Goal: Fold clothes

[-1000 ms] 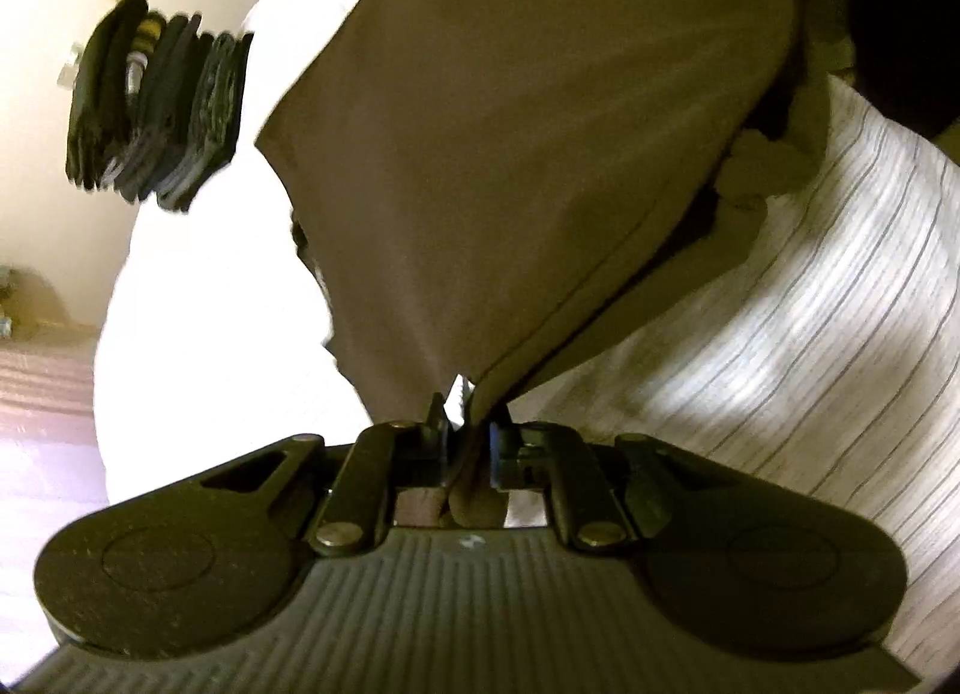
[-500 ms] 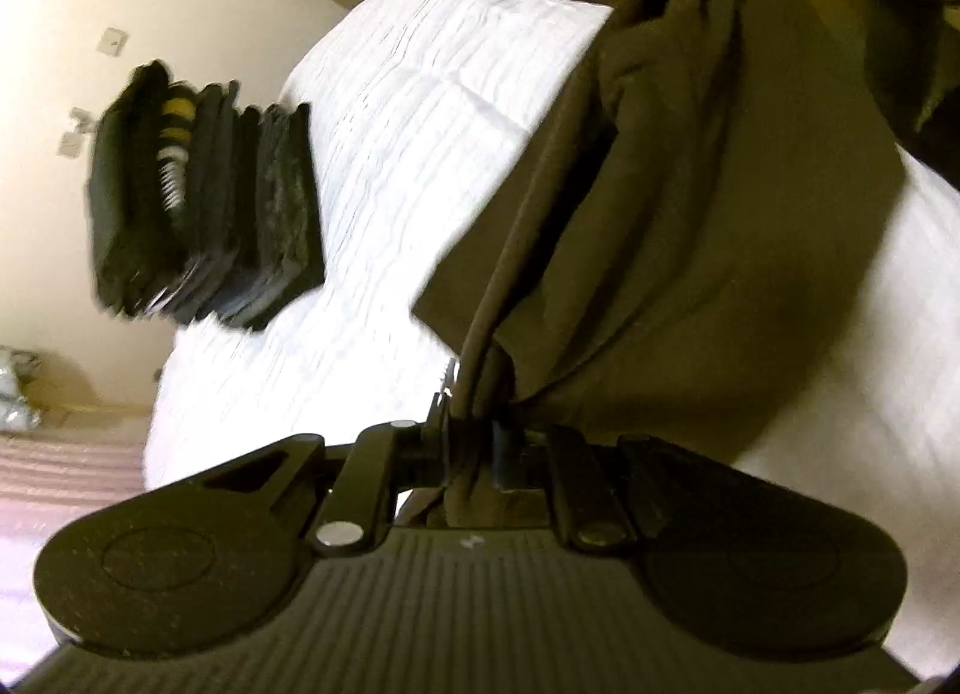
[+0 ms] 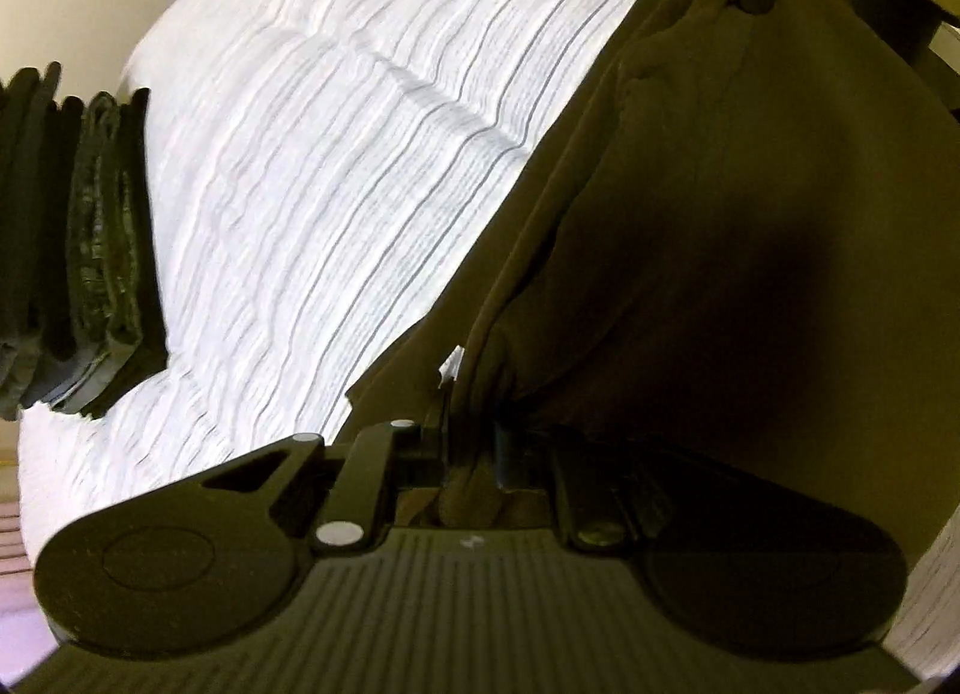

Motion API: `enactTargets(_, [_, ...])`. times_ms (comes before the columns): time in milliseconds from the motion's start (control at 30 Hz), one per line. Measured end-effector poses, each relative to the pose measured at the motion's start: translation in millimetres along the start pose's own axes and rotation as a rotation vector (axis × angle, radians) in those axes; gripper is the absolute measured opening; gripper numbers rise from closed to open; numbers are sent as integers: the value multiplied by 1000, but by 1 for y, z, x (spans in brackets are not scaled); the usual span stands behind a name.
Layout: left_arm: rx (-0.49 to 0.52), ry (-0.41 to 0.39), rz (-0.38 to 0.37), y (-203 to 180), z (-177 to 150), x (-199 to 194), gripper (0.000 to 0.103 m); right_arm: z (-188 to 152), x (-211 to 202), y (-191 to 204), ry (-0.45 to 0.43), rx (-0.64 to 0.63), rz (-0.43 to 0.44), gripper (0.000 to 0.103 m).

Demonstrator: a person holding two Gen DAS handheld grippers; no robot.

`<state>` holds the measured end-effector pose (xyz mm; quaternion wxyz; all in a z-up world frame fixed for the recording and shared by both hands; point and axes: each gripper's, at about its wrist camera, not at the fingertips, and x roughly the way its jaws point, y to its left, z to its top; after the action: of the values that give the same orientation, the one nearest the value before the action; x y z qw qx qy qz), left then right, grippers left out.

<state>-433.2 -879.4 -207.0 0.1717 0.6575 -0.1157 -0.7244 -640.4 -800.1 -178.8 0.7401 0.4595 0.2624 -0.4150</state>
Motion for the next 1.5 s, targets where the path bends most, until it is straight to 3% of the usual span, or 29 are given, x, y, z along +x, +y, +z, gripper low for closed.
enactTargets(167, [-117,-19,-27,20,-5,12,23,0,9,-18,8,91,-17,10])
enactTargets(300, [-264,-64,-31,42,-22,-1,24,-1,15,-23,-4,139,-24,10])
enactTargets(367, [-353,-79,-5,53,-37,-10,29,-1,15,-22,-7,142,-29,10])
enactTargets(467, [-518,-66,39,72,-60,-18,29,0,15,-23,-15,155,-45,10])
enactTargets(633, [-763,-137,-69,88,-92,-25,26,-2,15,-28,-23,246,-41,11])
enactTargets(833, [-835,-166,-156,89,-84,-4,24,-5,15,-28,-40,291,-45,11])
enactTargets(867, [-851,-162,-174,91,-81,1,6,-5,15,-29,-40,297,-46,10])
enactTargets(900, [-864,-157,-188,92,-78,6,0,-4,14,-28,-38,297,-51,10])
enactTargets(1100, [-869,-116,-145,94,-70,11,0,10,-2,-19,-60,202,-91,8])
enactTargets(1233, [-878,-72,-143,93,-68,30,1,4,19,-37,-17,275,-81,9])
enactTargets(1333, [-895,-62,-131,96,-69,31,8,-1,19,-47,-35,323,-64,9])
enactTargets(1400, [-914,-72,-114,99,-76,18,14,-2,12,-47,-50,330,-86,12])
enactTargets(1500, [-922,-92,-75,99,-93,-10,14,-1,-6,-44,-78,337,-166,20])
